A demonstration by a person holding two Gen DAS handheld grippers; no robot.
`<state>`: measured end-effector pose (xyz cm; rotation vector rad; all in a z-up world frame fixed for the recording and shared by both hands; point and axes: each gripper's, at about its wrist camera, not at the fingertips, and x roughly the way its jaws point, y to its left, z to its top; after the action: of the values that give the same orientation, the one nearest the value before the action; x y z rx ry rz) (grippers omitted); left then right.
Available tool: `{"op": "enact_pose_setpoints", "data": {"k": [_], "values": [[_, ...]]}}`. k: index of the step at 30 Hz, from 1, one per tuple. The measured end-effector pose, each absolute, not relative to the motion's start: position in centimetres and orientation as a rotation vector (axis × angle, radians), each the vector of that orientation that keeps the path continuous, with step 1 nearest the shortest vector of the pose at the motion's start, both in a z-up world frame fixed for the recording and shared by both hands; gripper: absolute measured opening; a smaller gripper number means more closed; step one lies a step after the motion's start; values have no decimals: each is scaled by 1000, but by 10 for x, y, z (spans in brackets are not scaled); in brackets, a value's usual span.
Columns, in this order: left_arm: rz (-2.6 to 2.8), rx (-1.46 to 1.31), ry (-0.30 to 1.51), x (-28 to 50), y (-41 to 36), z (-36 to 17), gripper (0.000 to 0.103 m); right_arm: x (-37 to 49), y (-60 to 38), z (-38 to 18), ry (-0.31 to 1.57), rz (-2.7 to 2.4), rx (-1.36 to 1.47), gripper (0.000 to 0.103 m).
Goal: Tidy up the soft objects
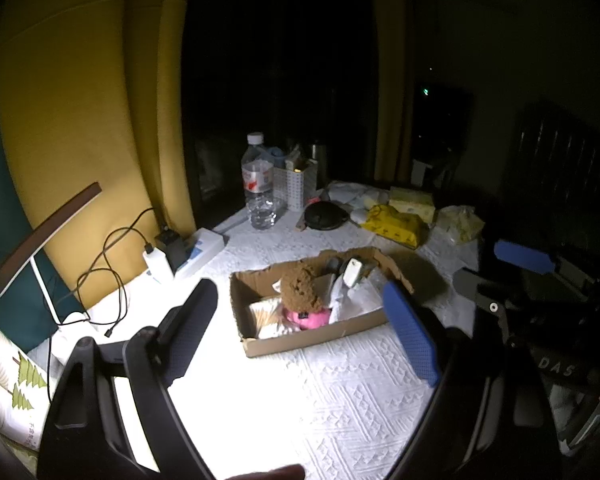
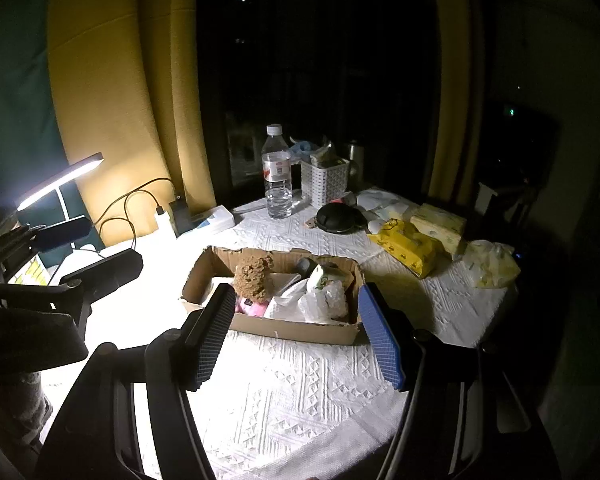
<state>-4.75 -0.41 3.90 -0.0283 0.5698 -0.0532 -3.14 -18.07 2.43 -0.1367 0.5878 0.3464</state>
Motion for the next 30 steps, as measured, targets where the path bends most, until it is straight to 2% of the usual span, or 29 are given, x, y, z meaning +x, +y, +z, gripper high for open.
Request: {"op": "enact_pose_setpoints", "data": {"k": [30], "values": [[-65,-32,577,-46,-5,35,86,-29,-181,23,592,348,-138,67]]}}
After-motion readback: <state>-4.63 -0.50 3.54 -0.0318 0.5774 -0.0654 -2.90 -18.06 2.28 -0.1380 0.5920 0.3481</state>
